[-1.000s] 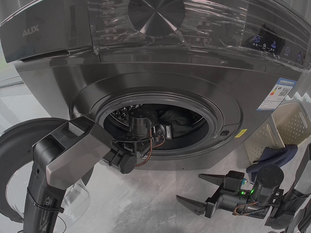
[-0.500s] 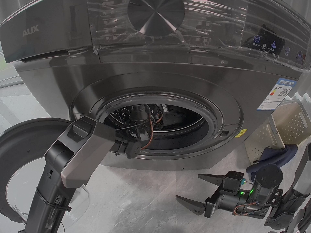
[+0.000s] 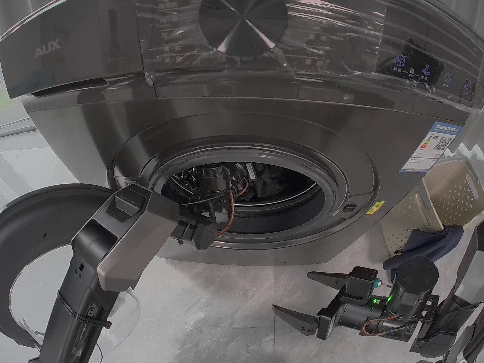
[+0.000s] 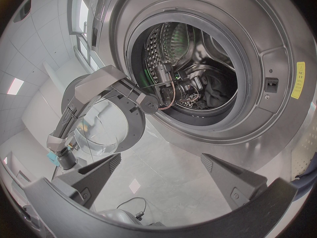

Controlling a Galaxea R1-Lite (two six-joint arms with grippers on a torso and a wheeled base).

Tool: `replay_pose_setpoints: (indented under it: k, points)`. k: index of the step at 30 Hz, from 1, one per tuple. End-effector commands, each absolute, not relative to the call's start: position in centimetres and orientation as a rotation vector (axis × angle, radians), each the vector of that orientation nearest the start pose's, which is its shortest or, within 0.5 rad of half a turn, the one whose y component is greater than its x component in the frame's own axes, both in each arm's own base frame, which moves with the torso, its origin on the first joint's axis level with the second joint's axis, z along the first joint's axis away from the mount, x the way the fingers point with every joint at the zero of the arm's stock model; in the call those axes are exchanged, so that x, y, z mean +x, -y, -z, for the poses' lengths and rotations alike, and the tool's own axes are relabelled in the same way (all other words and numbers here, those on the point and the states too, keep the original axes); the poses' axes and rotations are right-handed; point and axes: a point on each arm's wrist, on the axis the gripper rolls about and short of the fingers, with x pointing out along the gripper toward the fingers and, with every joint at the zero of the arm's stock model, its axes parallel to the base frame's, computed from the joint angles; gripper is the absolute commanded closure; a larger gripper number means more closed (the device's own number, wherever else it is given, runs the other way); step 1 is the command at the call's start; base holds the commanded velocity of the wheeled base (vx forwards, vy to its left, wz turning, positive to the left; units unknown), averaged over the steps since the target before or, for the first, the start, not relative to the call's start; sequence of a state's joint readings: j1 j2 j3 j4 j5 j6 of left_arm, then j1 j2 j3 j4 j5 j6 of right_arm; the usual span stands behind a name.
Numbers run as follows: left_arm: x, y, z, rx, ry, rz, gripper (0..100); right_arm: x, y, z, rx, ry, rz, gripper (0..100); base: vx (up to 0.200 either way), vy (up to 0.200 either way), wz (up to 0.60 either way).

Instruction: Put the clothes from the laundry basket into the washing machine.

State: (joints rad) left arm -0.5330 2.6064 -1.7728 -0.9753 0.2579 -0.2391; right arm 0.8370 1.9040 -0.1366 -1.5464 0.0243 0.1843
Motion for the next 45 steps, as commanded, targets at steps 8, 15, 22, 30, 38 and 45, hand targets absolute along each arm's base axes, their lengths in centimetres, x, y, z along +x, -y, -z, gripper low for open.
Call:
replay_pose_setpoints:
  k: [8, 15, 22, 30, 38, 45]
  points:
    - [36.1, 26.1, -9.4, -0.142, -0.135, 0.414, 0, 16.1, -17.7, -7.6, 0.085, -0.279, -0.829, 0, 0.000, 0.000, 0.00]
    - [31.8, 24.5, -10.2, -0.045, -0.120, 0.487, 0, 16.1, -17.5, -7.9, 0.088, -0.268, -0.825, 0, 0.000, 0.000, 0.00]
    - [26.9, 24.5, -10.6, -0.034, -0.149, 0.612, 0, 16.1, -17.4, -7.9, 0.089, -0.270, -0.824, 0, 0.000, 0.000, 0.00]
    - [22.7, 23.2, -8.2, -0.011, -0.155, 0.691, 0, 15.3, -16.1, -8.7, 0.097, -0.251, -0.813, 0, 0.000, 0.000, 0.00]
    - [18.6, 19.8, -8.4, -0.014, -0.138, 0.711, 0, 15.6, -14.4, -9.5, 0.117, -0.222, -0.756, 0, 0.000, 0.000, 0.00]
    - [15.6, 17.2, -10.8, -0.037, -0.091, 0.730, 0, 14.3, -12.6, -10.1, 0.122, -0.207, -0.726, 0, 0.000, 0.000, 0.00]
